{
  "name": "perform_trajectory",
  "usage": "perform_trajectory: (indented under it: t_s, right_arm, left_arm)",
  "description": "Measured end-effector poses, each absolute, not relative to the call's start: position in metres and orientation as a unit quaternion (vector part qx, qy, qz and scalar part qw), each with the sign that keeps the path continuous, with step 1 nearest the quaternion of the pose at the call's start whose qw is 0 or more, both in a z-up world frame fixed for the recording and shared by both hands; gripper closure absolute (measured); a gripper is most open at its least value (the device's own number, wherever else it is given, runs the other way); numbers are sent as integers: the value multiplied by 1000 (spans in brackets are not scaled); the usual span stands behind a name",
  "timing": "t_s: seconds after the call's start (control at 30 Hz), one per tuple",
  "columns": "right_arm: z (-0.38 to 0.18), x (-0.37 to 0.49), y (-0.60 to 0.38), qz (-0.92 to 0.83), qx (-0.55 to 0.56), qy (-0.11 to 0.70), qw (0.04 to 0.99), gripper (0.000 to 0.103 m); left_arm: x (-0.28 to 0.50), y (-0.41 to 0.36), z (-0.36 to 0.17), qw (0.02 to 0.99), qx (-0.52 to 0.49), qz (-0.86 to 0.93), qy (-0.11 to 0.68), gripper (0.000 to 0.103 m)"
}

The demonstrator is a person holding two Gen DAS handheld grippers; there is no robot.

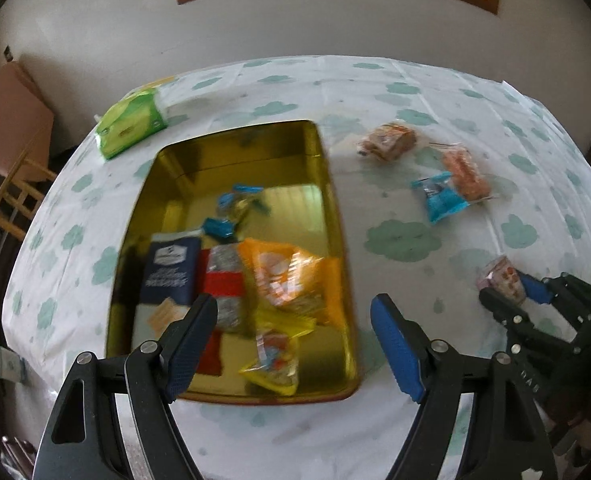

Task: Organize snacks
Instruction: 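Move the right gripper to the red-printed square cake packet and grasp it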

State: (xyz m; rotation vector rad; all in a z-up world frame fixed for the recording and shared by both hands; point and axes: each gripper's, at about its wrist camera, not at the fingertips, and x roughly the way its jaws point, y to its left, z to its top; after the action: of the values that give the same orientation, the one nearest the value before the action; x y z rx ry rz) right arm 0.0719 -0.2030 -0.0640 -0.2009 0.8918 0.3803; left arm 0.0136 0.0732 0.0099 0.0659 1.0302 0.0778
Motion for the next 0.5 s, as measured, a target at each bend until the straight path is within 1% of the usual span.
perform_trajectory:
  t_s: [0.17,0.5]
  right_arm:
    - [-62,72,-209,185,-91,423,882,71]
    - [-60,101,-255,132,-66,418,896,72]
  left_arm:
    - [26,49,6,868,39,17,494,27]
    - [56,8,2,867,43,-19,496,27]
